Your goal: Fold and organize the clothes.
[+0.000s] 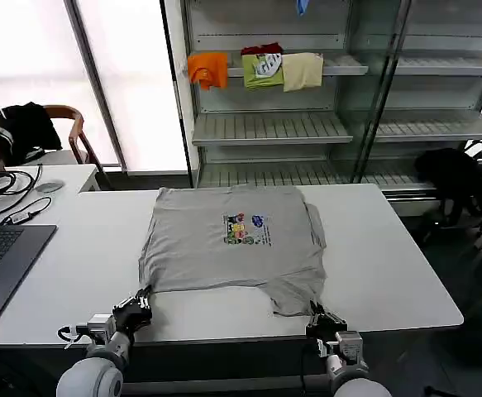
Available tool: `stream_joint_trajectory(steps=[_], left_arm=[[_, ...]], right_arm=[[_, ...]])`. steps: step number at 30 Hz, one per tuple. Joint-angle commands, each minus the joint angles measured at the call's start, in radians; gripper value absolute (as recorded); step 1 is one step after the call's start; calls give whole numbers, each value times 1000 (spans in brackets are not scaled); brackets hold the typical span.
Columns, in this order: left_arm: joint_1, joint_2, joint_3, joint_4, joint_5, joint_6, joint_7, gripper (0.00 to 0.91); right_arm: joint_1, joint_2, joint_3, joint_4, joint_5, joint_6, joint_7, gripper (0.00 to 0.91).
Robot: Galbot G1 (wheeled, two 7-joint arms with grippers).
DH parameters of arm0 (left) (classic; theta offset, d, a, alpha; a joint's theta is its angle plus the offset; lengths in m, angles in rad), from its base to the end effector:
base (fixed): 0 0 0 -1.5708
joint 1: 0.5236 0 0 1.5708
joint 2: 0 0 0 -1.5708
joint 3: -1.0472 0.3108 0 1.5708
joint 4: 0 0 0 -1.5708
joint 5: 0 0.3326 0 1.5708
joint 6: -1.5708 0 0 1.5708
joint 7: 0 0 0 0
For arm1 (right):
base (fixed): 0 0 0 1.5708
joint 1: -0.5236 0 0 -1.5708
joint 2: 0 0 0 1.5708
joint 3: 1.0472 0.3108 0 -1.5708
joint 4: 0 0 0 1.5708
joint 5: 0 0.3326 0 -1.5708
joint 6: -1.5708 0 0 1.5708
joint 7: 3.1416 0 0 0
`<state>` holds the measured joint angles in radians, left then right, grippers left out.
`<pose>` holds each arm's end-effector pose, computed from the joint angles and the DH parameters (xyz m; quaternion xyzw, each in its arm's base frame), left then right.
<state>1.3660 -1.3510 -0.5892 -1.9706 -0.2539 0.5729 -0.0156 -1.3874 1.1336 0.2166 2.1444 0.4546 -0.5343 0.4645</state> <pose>0.2362 0.0591 -0.2597 -0.0089 -0.9703 0.0063 0.2416 0.1997 0.0213 -0.2338 0.0338 -0.9722 0.0269 0.2300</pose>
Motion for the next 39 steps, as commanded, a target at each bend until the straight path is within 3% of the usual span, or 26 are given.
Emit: stream_joint_trajectory(steps=[1,9,13,20,39], left_arm=[[22,-15,-11,-92,-45,3,-2,20],[-47,-19,-21,-153,-61,-27,-4,10],[-138,-9,-15,-124,-60,-36,-8,10],[-299,23,4,-2,-80,-17,-14,10],[-579,41,133,327,-87,3,17,10]], right_arm=[[-3,0,39,32,-2,46,-32,0],[122,47,85,14,-22,143,-106,0],[224,94,98,-28,-99,143,-143,0],[395,138,88,-195,-125,160,-190,0],[702,180,33,-531,-113,142,-257,0]])
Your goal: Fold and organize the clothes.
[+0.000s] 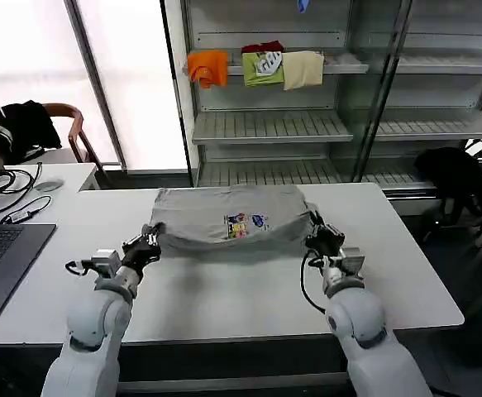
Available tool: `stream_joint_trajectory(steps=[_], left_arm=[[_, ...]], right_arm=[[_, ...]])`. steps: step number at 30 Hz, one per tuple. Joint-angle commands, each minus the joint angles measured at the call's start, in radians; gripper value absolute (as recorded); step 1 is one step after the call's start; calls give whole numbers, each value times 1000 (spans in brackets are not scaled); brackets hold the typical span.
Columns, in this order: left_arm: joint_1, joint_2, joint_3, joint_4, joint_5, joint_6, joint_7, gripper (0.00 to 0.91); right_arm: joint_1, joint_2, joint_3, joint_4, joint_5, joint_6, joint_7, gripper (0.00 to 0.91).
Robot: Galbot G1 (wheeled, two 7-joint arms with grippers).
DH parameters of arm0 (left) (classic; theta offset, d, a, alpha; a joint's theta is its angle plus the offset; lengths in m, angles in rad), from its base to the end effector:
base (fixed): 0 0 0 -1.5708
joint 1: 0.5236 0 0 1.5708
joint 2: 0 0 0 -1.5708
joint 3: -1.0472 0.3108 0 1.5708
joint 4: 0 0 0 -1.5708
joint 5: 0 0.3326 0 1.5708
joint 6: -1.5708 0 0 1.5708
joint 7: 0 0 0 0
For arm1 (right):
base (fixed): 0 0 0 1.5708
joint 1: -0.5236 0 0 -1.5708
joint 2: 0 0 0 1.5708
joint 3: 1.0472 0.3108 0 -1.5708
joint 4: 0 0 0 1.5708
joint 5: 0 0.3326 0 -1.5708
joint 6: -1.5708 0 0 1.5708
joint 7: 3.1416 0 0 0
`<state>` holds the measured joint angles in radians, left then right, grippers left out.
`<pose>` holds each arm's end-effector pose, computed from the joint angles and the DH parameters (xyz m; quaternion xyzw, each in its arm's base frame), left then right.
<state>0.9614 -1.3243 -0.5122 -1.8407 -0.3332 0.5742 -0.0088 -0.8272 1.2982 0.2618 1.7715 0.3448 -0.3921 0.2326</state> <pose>0.3379 0.0507 -0.1880 -0.0513 -0.9916 0.0266 0.1159 0.3636 0.0154 -0.1833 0.0459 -0.9985 0.0034 0.0295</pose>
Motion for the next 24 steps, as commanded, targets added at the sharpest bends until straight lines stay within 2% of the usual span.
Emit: stream_joint_trajectory(steps=[1,17,24], left_arm=[[-181,13,60,211,-8,2,12,10],[-230,13,72,370,22,-19,14,10],[-255,8,72,403,40,-20,15,10]], right_arm=[[149,17,-15,-171,-1,2,-25,0],[257,73,-27,-443,-2,38,-32,0],[281,107,-26,-492,-3,29,-27,10]])
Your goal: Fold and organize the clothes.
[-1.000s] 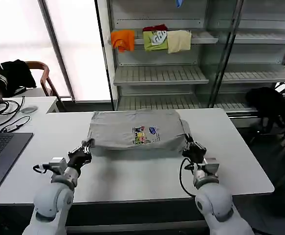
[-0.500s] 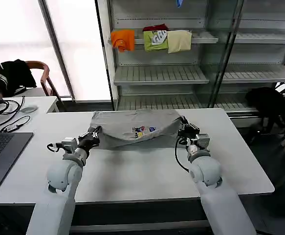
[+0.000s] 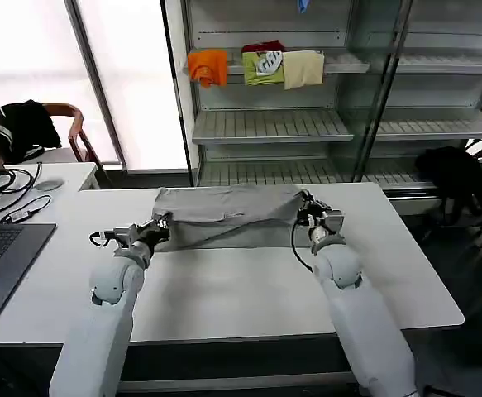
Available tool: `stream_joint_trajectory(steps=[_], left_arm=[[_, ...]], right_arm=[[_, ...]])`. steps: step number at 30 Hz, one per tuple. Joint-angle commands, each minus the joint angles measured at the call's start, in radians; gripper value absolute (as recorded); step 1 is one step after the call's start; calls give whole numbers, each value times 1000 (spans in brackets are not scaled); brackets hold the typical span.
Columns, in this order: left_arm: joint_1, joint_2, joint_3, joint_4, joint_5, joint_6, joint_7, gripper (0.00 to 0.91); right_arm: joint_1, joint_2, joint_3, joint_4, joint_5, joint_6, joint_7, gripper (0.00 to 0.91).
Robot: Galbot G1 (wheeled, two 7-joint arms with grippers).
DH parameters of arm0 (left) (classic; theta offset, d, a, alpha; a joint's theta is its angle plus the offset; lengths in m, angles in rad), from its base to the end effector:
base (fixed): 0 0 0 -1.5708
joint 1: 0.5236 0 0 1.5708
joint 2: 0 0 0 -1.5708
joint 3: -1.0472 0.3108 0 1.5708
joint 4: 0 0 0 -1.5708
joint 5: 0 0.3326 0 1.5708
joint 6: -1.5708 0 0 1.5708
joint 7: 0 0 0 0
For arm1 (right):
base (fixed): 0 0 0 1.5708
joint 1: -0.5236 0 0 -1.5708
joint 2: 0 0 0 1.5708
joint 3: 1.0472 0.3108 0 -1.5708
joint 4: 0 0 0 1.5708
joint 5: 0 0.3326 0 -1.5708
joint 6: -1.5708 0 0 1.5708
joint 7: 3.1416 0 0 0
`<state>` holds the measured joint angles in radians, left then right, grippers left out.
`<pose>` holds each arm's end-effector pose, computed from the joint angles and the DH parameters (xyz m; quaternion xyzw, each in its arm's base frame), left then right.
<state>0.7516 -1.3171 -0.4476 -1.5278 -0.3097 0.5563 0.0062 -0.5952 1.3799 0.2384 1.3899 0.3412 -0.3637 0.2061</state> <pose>0.4105 0.0572 -0.2106 -0.0421 -0.9860 0.0126 0.1607 0.4490 0.0201 -0.2059 0.0257 -0.9964 -0.0031 0.0807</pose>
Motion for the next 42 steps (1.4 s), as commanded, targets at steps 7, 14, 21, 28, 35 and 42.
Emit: stream_joint_trajectory(steps=[7,14,21,28,35,42], left_arm=[[-80,1,6,135,54,-27,-5,191],[-100,1,11,138,68,-29,-14,907],[-87,1,7,89,50,21,-43,907],[-63,4,9,61,49,23,-65,907],[-21,12,19,10,45,24,-71,907],[79,56,38,-87,28,25,-84,907]], right_arm=[[103,73,15,-185,1,-7,19,40],[125,117,23,-231,13,-12,9,907],[125,153,48,-201,220,-105,54,907],[132,175,60,-174,243,-101,165,907],[46,106,16,-27,199,-132,169,907],[-75,-49,-24,115,156,-172,212,907]])
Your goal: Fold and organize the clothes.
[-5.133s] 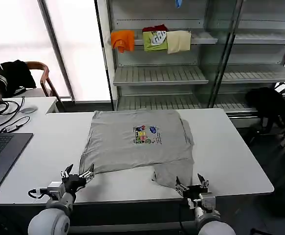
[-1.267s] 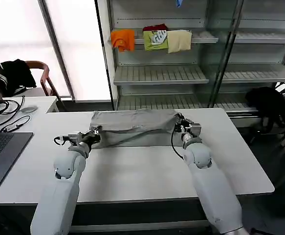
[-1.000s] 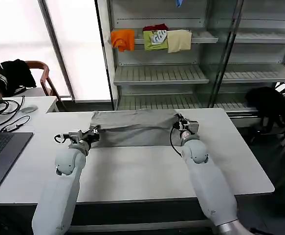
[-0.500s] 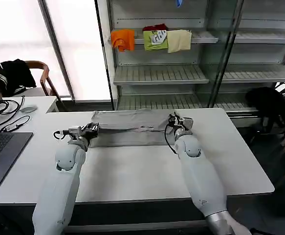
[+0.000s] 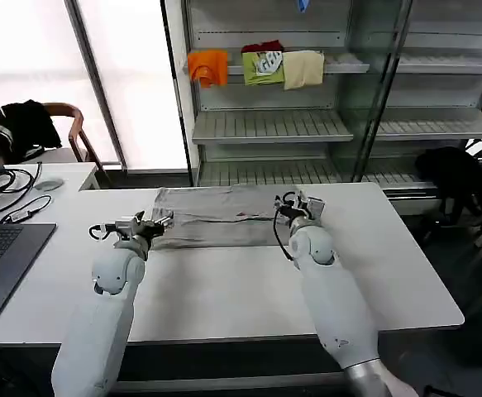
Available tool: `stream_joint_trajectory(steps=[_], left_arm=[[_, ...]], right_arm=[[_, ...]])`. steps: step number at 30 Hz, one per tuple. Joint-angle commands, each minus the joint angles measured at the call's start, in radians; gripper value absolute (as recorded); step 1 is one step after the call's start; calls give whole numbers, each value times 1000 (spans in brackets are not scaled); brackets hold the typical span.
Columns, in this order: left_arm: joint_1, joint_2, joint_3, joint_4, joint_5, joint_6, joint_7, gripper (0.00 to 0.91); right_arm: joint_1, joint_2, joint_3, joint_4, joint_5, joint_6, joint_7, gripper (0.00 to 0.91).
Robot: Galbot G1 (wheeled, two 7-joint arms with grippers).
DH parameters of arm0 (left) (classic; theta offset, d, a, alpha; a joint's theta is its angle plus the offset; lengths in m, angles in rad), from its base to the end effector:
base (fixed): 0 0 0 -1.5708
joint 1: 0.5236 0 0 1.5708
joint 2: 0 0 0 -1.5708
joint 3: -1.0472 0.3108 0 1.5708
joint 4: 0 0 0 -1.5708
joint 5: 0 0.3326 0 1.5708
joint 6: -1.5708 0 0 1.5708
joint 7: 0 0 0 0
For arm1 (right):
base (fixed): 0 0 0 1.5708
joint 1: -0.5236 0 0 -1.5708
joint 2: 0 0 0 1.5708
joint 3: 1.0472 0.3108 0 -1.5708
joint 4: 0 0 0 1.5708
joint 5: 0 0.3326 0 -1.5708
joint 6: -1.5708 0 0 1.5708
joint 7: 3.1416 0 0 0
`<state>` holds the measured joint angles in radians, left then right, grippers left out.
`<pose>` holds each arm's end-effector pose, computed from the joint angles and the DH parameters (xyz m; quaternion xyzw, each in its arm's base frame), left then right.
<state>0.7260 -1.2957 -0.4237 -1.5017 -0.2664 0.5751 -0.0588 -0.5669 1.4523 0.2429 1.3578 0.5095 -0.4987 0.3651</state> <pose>0.4175 0.0588 -0.2091 -0.0034 -0.9847 -0.0274 0.1719 0.4568 0.0444 -0.2007 -0.0073 -0.9823 -0.0796 0.1692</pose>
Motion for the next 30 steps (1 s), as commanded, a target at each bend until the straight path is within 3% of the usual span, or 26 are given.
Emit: stream_joint_trajectory(steps=[1,5,13,30], left_arm=[[113,38,14,-127,-16,6,-18,907],[149,42,0,-159,-18,6,-13,907],[191,32,-10,-178,-9,5,-7,907],[147,22,-45,-60,12,3,-1,907]], right_arm=[[-108,-126,-29,160,-12,-38,56,907],[-166,-201,-32,251,-12,-74,50,907],[-207,-255,-25,294,-11,-80,41,907],[-227,-248,-33,254,-42,-80,23,907]])
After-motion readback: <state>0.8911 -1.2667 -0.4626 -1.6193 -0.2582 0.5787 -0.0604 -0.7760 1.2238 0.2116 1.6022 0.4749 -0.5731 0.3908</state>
